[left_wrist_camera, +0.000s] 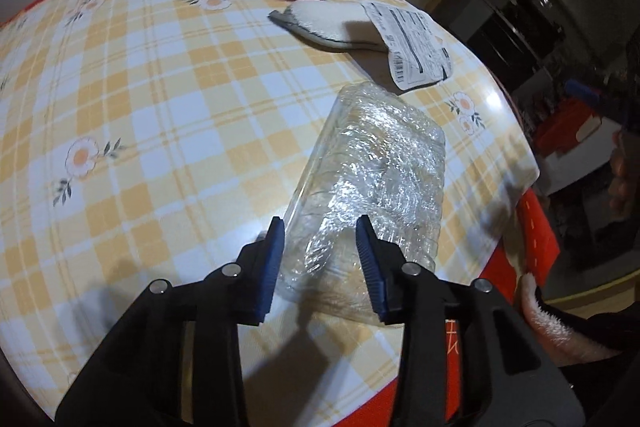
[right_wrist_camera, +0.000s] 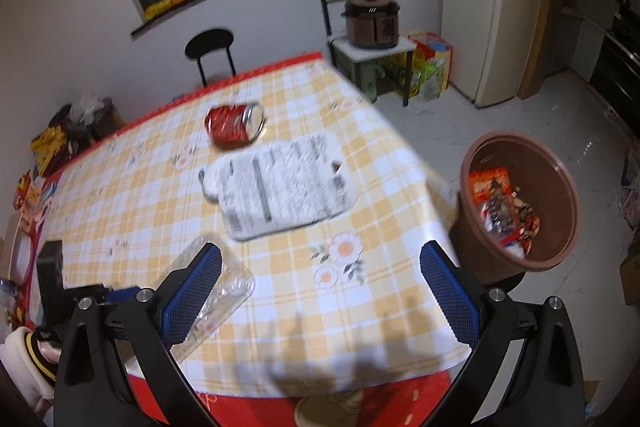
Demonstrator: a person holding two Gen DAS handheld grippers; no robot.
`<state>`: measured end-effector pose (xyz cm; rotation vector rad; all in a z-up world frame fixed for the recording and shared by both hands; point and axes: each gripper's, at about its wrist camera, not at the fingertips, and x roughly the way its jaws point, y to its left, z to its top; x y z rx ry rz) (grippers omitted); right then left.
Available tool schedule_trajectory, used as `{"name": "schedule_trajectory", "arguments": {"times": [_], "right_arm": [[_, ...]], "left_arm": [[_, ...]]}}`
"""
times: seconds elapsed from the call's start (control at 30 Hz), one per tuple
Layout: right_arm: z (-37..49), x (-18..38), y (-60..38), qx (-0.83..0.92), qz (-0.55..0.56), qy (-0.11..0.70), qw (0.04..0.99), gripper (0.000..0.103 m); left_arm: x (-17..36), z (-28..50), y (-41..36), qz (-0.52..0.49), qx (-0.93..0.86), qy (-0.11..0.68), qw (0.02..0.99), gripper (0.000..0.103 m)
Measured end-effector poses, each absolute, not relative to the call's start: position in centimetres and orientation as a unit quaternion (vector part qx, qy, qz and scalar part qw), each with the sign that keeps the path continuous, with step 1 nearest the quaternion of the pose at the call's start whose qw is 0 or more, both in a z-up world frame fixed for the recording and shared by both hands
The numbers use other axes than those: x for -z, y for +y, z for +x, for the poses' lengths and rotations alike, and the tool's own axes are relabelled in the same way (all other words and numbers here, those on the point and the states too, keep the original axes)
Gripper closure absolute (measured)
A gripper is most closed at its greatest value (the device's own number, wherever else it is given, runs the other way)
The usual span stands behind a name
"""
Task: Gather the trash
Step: 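Close the left tool on the edge of the clear plastic tray, then lift the clear tray with left tool while right tool moves toward the white packet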
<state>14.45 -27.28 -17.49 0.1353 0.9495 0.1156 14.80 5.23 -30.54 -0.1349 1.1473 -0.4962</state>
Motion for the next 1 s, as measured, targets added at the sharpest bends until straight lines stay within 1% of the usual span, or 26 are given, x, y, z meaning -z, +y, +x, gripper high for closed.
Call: {"name": "schedule_trajectory", "arguments": {"times": [0.07,0.23,0.37,0.5,0.7,0.8,1.0], "right_arm": [[15.0,19.5,-25.4,-0.069,0.036,0.48,0.874,0.005],[17.1,24.4,-21.1,-0.087,-0.031,0.519,0.85,0.005],[18.7,26.8,-18.6,-0.083,-0.073,0.533,0.839,0.005],[19.7,28.2,-17.6,-0.068,-0.096,0.546,0.83,0.005],[20.5,28.3,-16.9,-0.074,-0.127,0.561,0.814,0.005],[21.1,28.5,-16.9,-0.078,-0.128,0.579,0.802,0.005],[21.6,28.7,-16.4,-0.084,-0.141,0.587,0.793,0.005]], "left_arm": [[30.6,14.6,5.7,-0.075,0.225,0.538,0.809,0.059],[30.1,14.1,6.2,-0.095,0.215,0.536,0.811,0.055],[30.1,13.5,7.0,-0.125,0.201,0.536,0.81,0.055],[30.3,13.0,7.7,-0.141,0.188,0.539,0.809,0.055],[30.9,12.3,8.5,-0.163,0.18,0.545,0.802,0.054],[31.2,12.2,8.6,-0.171,0.178,0.549,0.798,0.054],[31.3,12.1,8.2,-0.181,0.181,0.55,0.795,0.054]]}}
